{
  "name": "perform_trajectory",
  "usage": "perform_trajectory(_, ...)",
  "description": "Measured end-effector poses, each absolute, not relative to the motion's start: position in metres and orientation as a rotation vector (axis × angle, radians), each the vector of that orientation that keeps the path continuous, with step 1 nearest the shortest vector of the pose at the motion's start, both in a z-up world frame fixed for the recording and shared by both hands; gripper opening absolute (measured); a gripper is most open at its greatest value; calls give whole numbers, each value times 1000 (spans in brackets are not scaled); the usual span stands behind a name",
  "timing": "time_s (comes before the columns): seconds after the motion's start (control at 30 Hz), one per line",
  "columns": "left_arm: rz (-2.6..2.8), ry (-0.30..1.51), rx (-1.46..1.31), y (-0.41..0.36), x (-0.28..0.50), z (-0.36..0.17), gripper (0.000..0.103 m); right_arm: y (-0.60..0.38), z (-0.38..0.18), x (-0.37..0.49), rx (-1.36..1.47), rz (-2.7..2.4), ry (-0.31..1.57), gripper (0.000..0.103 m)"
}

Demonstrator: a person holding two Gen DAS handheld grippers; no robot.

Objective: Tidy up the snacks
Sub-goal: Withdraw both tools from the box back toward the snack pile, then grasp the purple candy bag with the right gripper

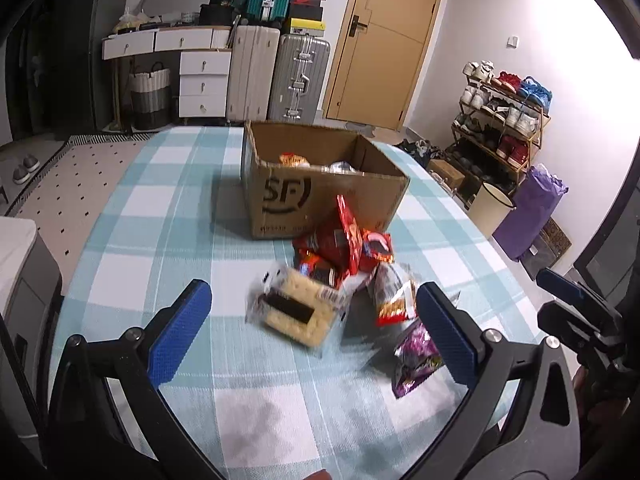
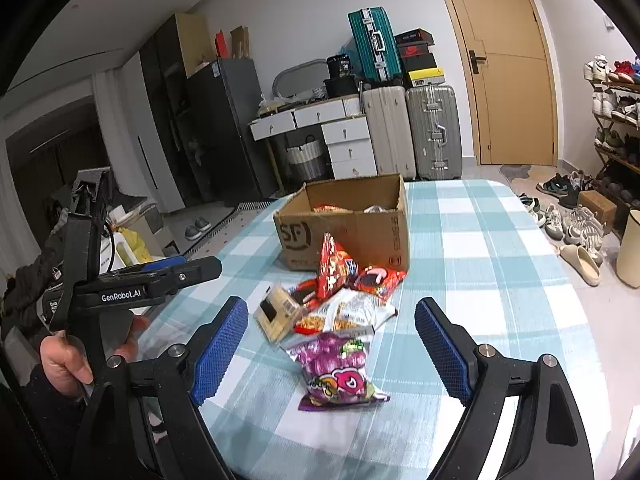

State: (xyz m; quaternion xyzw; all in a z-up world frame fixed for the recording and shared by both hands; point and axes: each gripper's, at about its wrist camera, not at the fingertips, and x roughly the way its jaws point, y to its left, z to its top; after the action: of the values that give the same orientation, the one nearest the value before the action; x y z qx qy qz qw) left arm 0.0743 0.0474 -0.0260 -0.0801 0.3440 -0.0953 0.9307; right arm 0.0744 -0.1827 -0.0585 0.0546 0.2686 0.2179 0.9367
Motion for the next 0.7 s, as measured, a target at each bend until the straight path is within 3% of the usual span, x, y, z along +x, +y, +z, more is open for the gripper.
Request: perform_trajectory(0.7, -203, 790, -182, 55, 82, -96, 102, -163, -137, 104, 120, 458, 706, 87)
